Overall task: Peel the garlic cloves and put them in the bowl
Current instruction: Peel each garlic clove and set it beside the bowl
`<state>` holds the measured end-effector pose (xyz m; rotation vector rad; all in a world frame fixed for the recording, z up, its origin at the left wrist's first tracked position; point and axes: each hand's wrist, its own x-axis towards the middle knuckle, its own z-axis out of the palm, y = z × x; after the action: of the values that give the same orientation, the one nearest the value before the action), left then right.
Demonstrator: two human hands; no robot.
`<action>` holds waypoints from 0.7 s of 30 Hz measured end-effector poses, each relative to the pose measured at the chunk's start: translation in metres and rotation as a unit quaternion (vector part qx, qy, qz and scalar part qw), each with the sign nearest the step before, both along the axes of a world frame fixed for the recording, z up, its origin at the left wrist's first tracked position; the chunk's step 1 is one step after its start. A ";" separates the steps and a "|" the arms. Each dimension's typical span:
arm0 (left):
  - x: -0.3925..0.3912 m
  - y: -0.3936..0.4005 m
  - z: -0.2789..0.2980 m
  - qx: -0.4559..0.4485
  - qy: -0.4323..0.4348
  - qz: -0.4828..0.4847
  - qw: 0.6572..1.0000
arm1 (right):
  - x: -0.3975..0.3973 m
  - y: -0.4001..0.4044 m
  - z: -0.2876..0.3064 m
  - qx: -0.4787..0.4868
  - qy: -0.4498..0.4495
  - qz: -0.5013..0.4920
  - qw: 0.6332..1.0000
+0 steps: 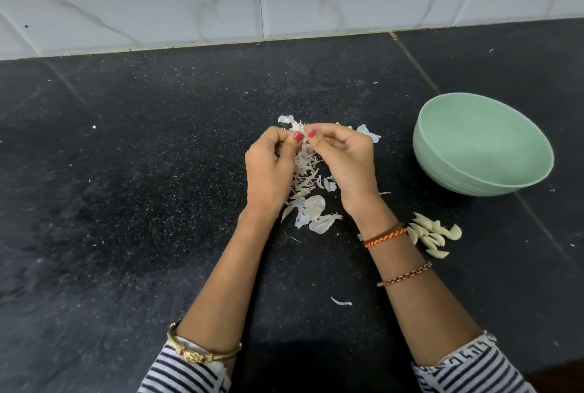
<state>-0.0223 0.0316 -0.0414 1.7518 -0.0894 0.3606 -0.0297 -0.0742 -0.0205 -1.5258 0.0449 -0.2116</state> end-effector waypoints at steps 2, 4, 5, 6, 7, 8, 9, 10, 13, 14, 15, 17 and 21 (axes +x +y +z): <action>-0.001 -0.002 -0.001 0.017 -0.013 0.006 1.000 | 0.001 0.001 -0.003 -0.038 -0.011 -0.021 0.999; -0.002 -0.005 -0.002 0.008 -0.014 0.010 1.000 | 0.002 0.002 -0.005 -0.077 -0.032 -0.042 0.996; -0.002 -0.006 -0.002 -0.005 -0.007 0.011 1.000 | 0.002 0.003 -0.005 -0.092 -0.048 -0.051 0.993; -0.002 -0.007 -0.001 -0.020 0.003 0.013 1.000 | 0.002 0.005 -0.004 -0.103 -0.063 -0.059 0.991; -0.002 -0.007 0.000 -0.036 0.012 0.014 0.999 | 0.001 0.006 -0.005 -0.109 -0.075 -0.065 0.989; -0.002 -0.007 0.001 -0.050 0.020 0.015 0.998 | 0.000 0.008 -0.005 -0.107 -0.084 -0.069 0.988; -0.002 -0.008 0.001 -0.064 0.025 0.015 0.998 | -0.001 0.009 -0.005 -0.099 -0.087 -0.070 0.989; -0.002 -0.008 0.001 -0.077 0.026 0.014 0.997 | -0.001 0.010 -0.006 -0.086 -0.086 -0.071 0.990; -0.002 -0.009 0.002 -0.105 0.021 0.009 0.994 | -0.002 0.011 -0.005 -0.034 -0.055 -0.064 0.996; -0.003 -0.010 0.002 -0.104 0.021 0.008 0.994 | -0.002 0.011 -0.005 -0.014 -0.041 -0.057 0.997; -0.003 -0.010 0.003 -0.099 0.023 0.008 0.995 | -0.002 0.011 -0.004 0.004 -0.027 -0.050 0.998; -0.004 -0.010 0.003 -0.077 0.023 0.015 0.997 | -0.001 0.010 -0.004 0.029 -0.001 -0.037 0.999; -0.004 -0.012 0.003 -0.011 0.008 0.040 0.999 | -0.002 0.009 -0.003 -0.016 -0.023 -0.055 0.998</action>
<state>-0.0266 0.0196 -0.0384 1.7398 -0.0028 0.4038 -0.0315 -0.0649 -0.0239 -1.5516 0.0906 -0.3362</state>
